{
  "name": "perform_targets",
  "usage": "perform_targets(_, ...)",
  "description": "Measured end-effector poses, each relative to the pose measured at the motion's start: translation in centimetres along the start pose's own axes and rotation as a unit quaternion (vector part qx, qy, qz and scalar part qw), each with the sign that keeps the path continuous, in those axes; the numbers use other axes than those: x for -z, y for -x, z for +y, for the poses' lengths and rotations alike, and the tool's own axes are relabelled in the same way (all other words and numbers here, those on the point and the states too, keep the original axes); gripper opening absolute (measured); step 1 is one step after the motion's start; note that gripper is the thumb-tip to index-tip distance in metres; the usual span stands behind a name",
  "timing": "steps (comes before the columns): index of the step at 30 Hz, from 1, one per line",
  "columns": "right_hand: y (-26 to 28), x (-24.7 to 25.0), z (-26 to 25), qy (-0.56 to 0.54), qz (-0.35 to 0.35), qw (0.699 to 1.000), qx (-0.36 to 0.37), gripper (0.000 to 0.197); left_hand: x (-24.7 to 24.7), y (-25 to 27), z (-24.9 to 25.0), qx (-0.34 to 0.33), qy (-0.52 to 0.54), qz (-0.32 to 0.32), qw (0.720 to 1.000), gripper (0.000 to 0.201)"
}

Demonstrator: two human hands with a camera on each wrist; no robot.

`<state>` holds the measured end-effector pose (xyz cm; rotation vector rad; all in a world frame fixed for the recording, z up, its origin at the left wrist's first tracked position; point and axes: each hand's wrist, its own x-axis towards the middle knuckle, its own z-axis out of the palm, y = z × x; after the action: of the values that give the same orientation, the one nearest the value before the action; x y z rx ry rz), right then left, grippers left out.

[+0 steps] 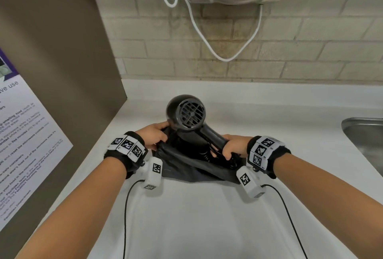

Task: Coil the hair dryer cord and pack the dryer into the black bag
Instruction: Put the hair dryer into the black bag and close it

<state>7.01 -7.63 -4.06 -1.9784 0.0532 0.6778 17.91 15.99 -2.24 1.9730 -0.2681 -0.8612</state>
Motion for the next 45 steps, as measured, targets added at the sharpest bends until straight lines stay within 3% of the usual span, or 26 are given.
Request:
perform_targets(2,0.1,0.2,0.3,-0.022,-0.014,1.0,-0.002,0.029,0.4,-0.1,-0.2,-0.01,0.061,0.006,0.998,0.07)
perform_targets(5,0.4,0.2,0.5,-0.056,-0.038,0.998,0.007,0.027,0.4,-0.8,-0.5,-0.006,0.086,0.036,0.996,0.071)
perform_targets(11,0.5,-0.1,0.2,-0.015,-0.095,0.995,0.019,0.036,-0.6,-1.0,0.3,-0.008,0.041,0.103,0.994,0.041)
perform_targets(15,0.4,0.1,0.8,-0.081,-0.113,0.99,0.018,0.039,0.0,-1.0,-0.7,-0.043,0.09,0.086,0.991,0.061)
perform_targets(18,0.3,0.1,1.1,-0.107,-0.123,0.986,0.024,0.04,-0.2,-1.2,-1.4,-0.062,0.13,0.109,0.983,0.069)
perform_targets(21,0.3,0.0,1.1,-0.097,-0.099,0.99,0.014,0.028,-0.6,-1.4,-1.2,-0.072,0.143,0.145,0.976,0.068)
perform_targets(25,0.9,-0.2,0.7,-0.06,-0.04,0.997,0.008,0.012,-0.5,-1.3,-0.8,-0.07,0.074,0.169,0.98,0.064)
perform_targets(27,1.3,-0.1,0.6,-0.028,0.013,0.999,0.014,0.02,-0.1,-1.4,-0.7,-0.079,0.046,0.176,0.98,0.063)
perform_targets(29,1.6,-0.1,0.4,-0.004,0.061,0.998,0.032,0.044,0.1,-1.4,-0.7,-0.092,0.017,0.171,0.981,0.063)
perform_targets(31,1.8,-0.3,0.2,0.021,0.08,0.995,0.047,0.053,0.4,-1.3,-0.4,-0.108,-0.031,0.136,0.984,0.067)
perform_targets(34,1.8,-0.4,0.0,0.049,0.101,0.993,0.029,0.047,0.9,-0.5,0.9,-0.123,-0.166,0.07,0.976,0.08)
perform_targets(38,2.0,-0.5,-0.5,0.066,0.094,0.993,0.003,0.035,1.1,0.0,2.8,-0.153,-0.273,0.083,0.946,0.079)
perform_targets(45,2.0,-0.3,-0.3,0.082,0.131,0.988,-0.004,0.032,-1.1,3.3,7.6,-0.248,-0.204,0.178,0.93,0.069)
